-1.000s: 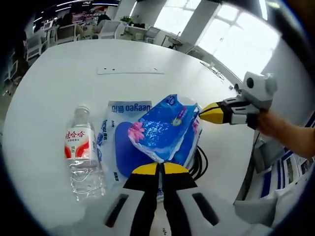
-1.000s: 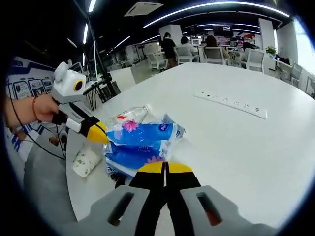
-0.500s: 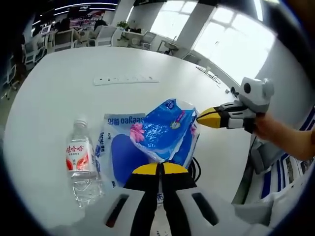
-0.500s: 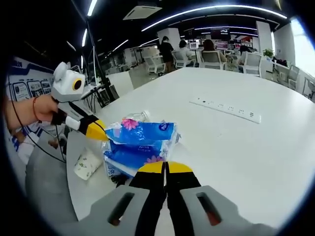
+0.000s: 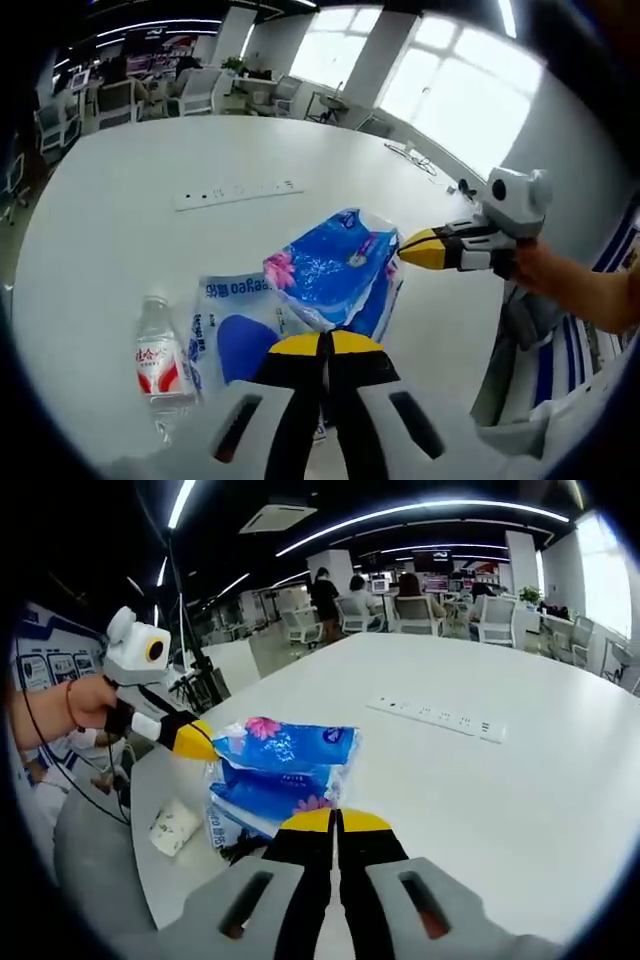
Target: Arrange the tabletop items into an orderly group along one side of the table until the central work area is clear of visible clutter.
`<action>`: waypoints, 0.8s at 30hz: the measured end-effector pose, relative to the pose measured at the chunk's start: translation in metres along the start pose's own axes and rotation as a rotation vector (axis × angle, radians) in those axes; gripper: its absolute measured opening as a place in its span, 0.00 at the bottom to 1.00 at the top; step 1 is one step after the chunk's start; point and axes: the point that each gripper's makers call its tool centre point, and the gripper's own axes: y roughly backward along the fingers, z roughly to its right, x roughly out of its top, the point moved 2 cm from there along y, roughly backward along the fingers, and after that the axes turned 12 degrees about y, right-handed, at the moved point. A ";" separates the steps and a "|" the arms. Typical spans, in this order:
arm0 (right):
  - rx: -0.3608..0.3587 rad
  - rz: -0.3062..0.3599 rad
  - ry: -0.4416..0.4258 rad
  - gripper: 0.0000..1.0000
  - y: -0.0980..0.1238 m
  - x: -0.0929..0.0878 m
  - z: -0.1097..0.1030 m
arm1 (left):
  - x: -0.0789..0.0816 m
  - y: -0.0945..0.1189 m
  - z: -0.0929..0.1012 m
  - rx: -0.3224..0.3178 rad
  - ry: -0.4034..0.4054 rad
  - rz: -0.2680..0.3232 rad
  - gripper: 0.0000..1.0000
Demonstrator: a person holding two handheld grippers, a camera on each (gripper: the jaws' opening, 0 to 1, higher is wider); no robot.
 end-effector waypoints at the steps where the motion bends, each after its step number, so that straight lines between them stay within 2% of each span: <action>1: -0.005 0.002 0.000 0.00 0.002 0.001 0.002 | 0.002 -0.001 0.002 -0.004 0.000 0.002 0.00; 11: -0.077 0.028 -0.010 0.00 0.029 0.005 0.027 | 0.027 -0.016 0.030 -0.051 -0.055 0.005 0.00; 24: -0.159 0.040 -0.019 0.00 0.065 0.001 0.056 | 0.049 -0.042 0.066 -0.100 -0.103 0.002 0.00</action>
